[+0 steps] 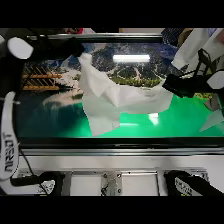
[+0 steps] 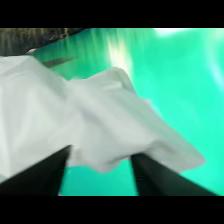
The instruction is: Fold the clothes and pants, and hang the long-sleeved shirts on hangers.
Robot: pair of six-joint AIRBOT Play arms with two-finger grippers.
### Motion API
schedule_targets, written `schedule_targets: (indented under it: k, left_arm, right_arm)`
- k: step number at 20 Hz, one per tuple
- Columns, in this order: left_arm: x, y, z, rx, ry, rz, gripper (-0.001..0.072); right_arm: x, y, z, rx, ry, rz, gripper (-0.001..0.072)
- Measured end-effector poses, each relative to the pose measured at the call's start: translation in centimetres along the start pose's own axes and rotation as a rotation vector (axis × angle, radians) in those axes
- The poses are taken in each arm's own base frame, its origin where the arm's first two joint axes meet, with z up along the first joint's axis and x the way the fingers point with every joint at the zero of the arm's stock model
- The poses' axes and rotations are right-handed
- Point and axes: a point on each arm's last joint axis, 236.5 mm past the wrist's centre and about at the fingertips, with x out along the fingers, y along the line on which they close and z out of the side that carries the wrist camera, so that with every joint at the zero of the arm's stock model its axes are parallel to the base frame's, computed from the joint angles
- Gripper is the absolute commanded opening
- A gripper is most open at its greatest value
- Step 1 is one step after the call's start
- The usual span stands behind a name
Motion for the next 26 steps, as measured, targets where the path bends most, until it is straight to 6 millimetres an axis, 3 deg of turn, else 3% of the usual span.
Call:
schedule_targets:
  k: [2, 3, 4, 6, 9, 11, 13, 15, 18, 21, 24, 25, 26]
  left_arm:
    - [2.6, 1.5, -0.3, -0.02, 0.042, 0.01, 0.072]
    - [3.3, 2.5, -0.5, -0.03, 0.065, 0.019, 0.0665]
    - [3.5, 3.7, -0.7, -0.042, 0.093, 0.034, 0.0617]
    - [3.0, 6.7, -1.9, -0.062, 0.165, 0.087, 0.0619]
    - [1.7, 12.3, -6.6, -0.126, 0.321, 0.192, 0.0619]
    - [1.1, 15.3, -11.3, -0.197, 0.438, 0.241, 0.0619]
    - [1.2, 16.9, -16.8, -0.277, 0.554, 0.256, 0.0619]
    - [2.0, 17.1, -21.8, -0.355, 0.632, 0.242, 0.0619]
    - [4.0, 15.6, -27.1, -0.445, 0.689, 0.197, 0.0618]
    - [6.3, 13.0, -29.8, -0.473, 0.719, 0.15, 0.0619]
    - [8.6, 10.4, -30.9, -0.444, 0.734, 0.113, 0.0616]
    - [9.2, 9.8, -31.0, -0.434, 0.736, 0.104, 0.0493]
    - [9.9, 9.1, -31.1, -0.421, 0.735, 0.095, 0.0208]
  right_arm:
    - [2.4, -1.2, 1.3, 0.09, -0.015, 0.015, 0.0655]
    - [2.8, -1.7, 2.1, 0.125, -0.032, 0.025, 0.0655]
    - [2.7, -2.2, 2.9, 0.151, -0.056, 0.034, 0.0654]
    - [1.3, -2.7, 4.2, 0.131, -0.107, 0.045, 0.0655]
    - [-2.3, -2.2, 4.2, 0.019, -0.152, 0.047, 0.0655]
    - [-4.8, -1.6, 3.1, -0.056, -0.158, 0.046, 0.0654]
    - [-6.6, -0.9, 1.8, -0.105, -0.162, 0.051, 0.0654]
    - [-8.0, -0.2, 0.5, -0.143, -0.168, 0.065, 0.0655]
    - [-9.0, 0.6, -1.2, -0.18, -0.166, 0.08, 0.0654]
    - [-9.2, 0.9, -2.2, -0.199, -0.155, 0.087, 0.0655]
    - [-8.9, 0.4, -2.8, -0.204, -0.139, 0.075, 0.0655]
    - [-8.6, -0.1, -3.0, -0.207, -0.134, 0.059, 0.0655]
    - [-8.3, -0.8, -3.2, -0.205, -0.126, 0.034, 0.0655]
